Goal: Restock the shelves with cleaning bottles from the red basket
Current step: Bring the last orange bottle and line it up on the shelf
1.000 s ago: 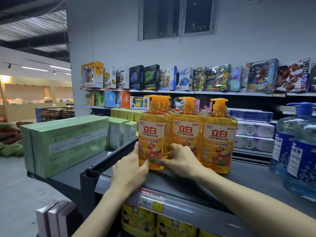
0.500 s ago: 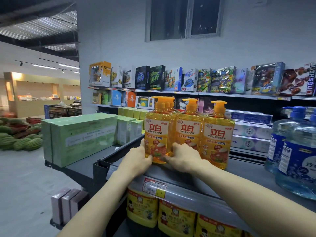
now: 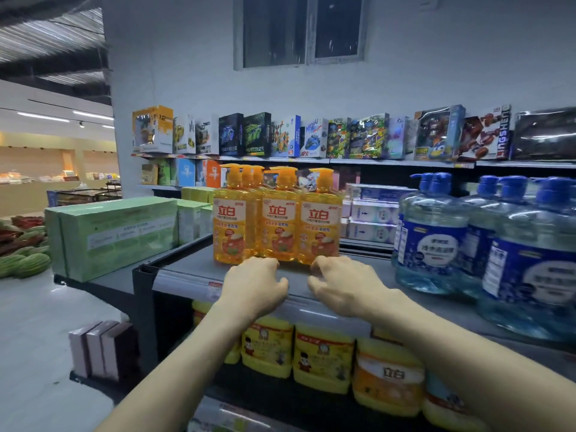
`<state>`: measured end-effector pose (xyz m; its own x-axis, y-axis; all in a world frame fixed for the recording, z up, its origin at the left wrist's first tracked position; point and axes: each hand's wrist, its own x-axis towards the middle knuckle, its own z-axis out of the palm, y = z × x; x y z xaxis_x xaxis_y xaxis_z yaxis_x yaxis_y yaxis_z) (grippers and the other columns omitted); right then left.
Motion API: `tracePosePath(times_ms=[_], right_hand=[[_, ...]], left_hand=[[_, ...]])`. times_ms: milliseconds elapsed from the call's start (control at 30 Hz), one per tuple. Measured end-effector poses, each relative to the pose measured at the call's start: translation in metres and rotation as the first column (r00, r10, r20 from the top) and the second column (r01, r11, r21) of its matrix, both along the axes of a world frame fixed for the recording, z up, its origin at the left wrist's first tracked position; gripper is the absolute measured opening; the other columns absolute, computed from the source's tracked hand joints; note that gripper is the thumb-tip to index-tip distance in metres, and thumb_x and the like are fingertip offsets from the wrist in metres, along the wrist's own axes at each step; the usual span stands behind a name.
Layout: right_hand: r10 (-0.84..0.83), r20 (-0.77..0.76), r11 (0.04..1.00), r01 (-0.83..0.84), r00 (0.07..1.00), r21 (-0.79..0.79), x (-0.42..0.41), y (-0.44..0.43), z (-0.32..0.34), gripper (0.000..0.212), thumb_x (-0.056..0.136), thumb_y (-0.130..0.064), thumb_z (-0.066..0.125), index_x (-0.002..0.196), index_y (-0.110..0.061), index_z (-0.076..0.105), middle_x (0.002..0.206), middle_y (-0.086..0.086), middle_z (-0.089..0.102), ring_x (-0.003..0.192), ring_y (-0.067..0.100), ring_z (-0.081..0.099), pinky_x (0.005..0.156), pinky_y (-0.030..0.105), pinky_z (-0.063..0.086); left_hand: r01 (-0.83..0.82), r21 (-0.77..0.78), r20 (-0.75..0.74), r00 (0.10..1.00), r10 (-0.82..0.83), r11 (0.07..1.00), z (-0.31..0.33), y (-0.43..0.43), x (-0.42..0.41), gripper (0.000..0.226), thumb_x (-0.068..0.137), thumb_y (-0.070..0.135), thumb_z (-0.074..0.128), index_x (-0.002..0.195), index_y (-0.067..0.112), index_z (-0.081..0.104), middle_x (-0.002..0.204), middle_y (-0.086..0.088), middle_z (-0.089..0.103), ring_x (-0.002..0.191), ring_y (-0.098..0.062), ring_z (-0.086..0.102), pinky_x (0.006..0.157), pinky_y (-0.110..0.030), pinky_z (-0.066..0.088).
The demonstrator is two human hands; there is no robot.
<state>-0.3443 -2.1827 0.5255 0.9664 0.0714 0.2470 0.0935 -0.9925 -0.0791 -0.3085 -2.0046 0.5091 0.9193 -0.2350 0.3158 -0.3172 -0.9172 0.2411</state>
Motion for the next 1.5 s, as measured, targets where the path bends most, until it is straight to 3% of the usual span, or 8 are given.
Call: tracePosePath(times_ms=[200,300,433,600,867,1033,1267,1500], right_hand=[[-0.125,0.091,0.992,0.125,0.988,-0.001,-0.138,-0.097,-0.012,0.046,0.103,-0.052,0.044,0.139,-0.026,0.055,0.138,0.002,0.065,0.126,0.027,0.059,0.101,0.044,0.048],[-0.188,0.096,0.981,0.191,0.977,-0.019,-0.209,-0.137,-0.030,0.043,0.104,-0.052,0.044,0.133,-0.024,0.057,0.132,0.003,0.066,0.122,0.028,0.060,0.099,0.043,0.047],[-0.317,0.051,0.941,0.321,0.947,-0.103,-0.297,-0.188,-0.067,0.041,0.104,-0.051,0.042,0.129,-0.022,0.057,0.125,0.004,0.067,0.119,0.030,0.060,0.097,0.044,0.045],[-0.501,-0.035,0.862,0.494,0.865,-0.114,-0.406,-0.243,-0.122,0.034,0.107,-0.049,0.038,0.119,-0.022,0.055,0.117,0.002,0.065,0.112,0.029,0.060,0.093,0.045,0.044],[-0.786,-0.187,0.608,0.792,0.589,-0.060,-0.557,-0.318,-0.217,0.037,0.106,-0.050,0.041,0.120,-0.019,0.056,0.119,0.003,0.068,0.115,0.029,0.062,0.098,0.044,0.045],[-0.886,-0.243,0.417,0.908,0.396,-0.040,-0.631,-0.352,-0.263,0.037,0.103,-0.050,0.044,0.119,-0.021,0.062,0.116,0.001,0.070,0.112,0.027,0.066,0.093,0.043,0.048],[-0.912,-0.385,0.154,0.988,0.140,-0.004,-0.709,-0.398,-0.332,0.038,0.101,-0.049,0.046,0.124,-0.023,0.063,0.121,0.000,0.071,0.115,0.026,0.066,0.094,0.040,0.049],[-0.839,-0.541,-0.070,0.998,-0.064,-0.010,-0.766,-0.435,-0.386,0.037,0.102,-0.045,0.048,0.125,-0.021,0.062,0.123,0.004,0.072,0.117,0.029,0.066,0.093,0.038,0.050]], left_hand=[[0.199,0.040,0.035,0.979,-0.200,0.979,0.001,-0.100,-0.114,0.043,0.101,0.047,0.053,0.134,0.021,0.065,0.129,-0.002,0.070,0.118,-0.023,0.064,0.098,-0.044,0.056],[0.280,0.069,0.068,0.956,-0.284,0.958,-0.014,-0.151,-0.167,0.034,0.098,0.049,0.051,0.118,0.027,0.068,0.117,0.001,0.073,0.106,-0.024,0.068,0.090,-0.044,0.059],[0.365,0.137,0.098,0.920,-0.379,0.921,-0.044,-0.216,-0.239,0.041,0.097,0.051,0.050,0.122,0.023,0.066,0.120,-0.004,0.073,0.115,-0.030,0.067,0.089,-0.041,0.056],[0.519,0.148,-0.020,0.853,-0.522,0.842,-0.101,-0.292,-0.319,0.038,0.101,0.050,0.047,0.121,0.022,0.063,0.115,-0.002,0.071,0.110,-0.029,0.068,0.086,-0.040,0.057],[0.745,0.182,-0.258,0.666,-0.700,0.641,-0.192,-0.413,-0.425,0.033,0.101,0.047,0.051,0.116,0.021,0.064,0.106,-0.003,0.068,0.103,-0.032,0.068,0.073,-0.036,0.044],[0.850,0.143,-0.346,0.524,-0.778,0.508,-0.237,-0.485,-0.496,0.033,0.098,0.045,0.052,0.114,0.020,0.066,0.110,-0.006,0.073,0.103,-0.033,0.070,0.084,-0.038,0.055],[0.966,0.121,-0.537,0.256,-0.804,0.227,-0.313,-0.571,-0.579,0.036,0.099,0.040,0.052,0.125,0.020,0.066,0.115,-0.004,0.073,0.106,-0.030,0.070,0.087,-0.038,0.057],[0.990,0.137,-0.679,0.075,-0.731,-0.025,-0.375,-0.639,-0.640,0.038,0.100,0.040,0.052,0.129,0.020,0.065,0.125,-0.007,0.071,0.117,-0.034,0.067,0.093,-0.039,0.052]])
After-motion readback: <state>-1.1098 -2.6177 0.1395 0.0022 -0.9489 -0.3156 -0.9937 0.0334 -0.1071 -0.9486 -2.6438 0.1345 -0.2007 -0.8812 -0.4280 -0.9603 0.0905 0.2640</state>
